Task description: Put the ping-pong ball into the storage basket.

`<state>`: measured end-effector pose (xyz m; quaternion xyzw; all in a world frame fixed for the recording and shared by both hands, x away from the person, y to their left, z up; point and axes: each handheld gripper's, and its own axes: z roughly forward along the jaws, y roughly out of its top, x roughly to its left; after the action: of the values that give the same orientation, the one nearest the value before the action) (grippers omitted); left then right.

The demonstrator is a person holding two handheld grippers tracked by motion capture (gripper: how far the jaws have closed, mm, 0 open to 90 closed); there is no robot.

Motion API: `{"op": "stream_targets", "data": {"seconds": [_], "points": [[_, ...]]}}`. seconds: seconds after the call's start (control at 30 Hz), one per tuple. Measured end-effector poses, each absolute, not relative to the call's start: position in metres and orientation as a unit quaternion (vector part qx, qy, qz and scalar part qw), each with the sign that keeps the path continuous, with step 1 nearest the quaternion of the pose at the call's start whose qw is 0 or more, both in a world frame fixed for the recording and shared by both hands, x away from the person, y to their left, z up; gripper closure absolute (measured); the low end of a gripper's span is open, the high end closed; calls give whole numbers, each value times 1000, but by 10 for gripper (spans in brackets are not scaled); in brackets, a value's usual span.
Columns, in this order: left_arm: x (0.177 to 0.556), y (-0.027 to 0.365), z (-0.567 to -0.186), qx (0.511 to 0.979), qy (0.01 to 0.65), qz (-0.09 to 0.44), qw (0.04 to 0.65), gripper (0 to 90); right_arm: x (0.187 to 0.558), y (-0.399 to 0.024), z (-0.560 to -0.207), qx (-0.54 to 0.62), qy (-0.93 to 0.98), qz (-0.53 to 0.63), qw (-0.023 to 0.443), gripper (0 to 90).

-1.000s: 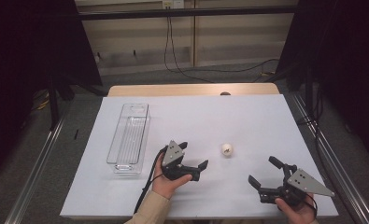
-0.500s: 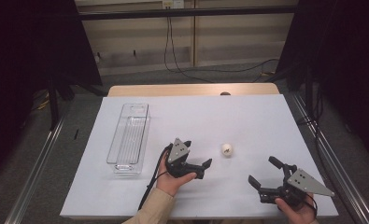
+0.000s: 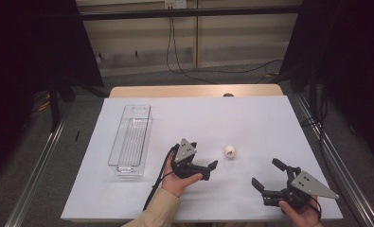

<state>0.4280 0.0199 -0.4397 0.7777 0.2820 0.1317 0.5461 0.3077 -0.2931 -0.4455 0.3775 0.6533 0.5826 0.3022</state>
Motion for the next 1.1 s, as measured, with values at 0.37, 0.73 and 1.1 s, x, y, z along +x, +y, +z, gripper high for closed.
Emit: {"op": "stream_targets", "data": {"seconds": [0.37,0.73,1.1], "points": [[430,13,-439,780,284,130,542,20,308,-293,-445,379,653,583,300,20],[434,11,-442,786,284,130,534,21,308,-294,-446,377,656,580,302,17],[436,5,-442,789,283,129,531,23,308,-295,-446,380,652,582,303,11]]}}
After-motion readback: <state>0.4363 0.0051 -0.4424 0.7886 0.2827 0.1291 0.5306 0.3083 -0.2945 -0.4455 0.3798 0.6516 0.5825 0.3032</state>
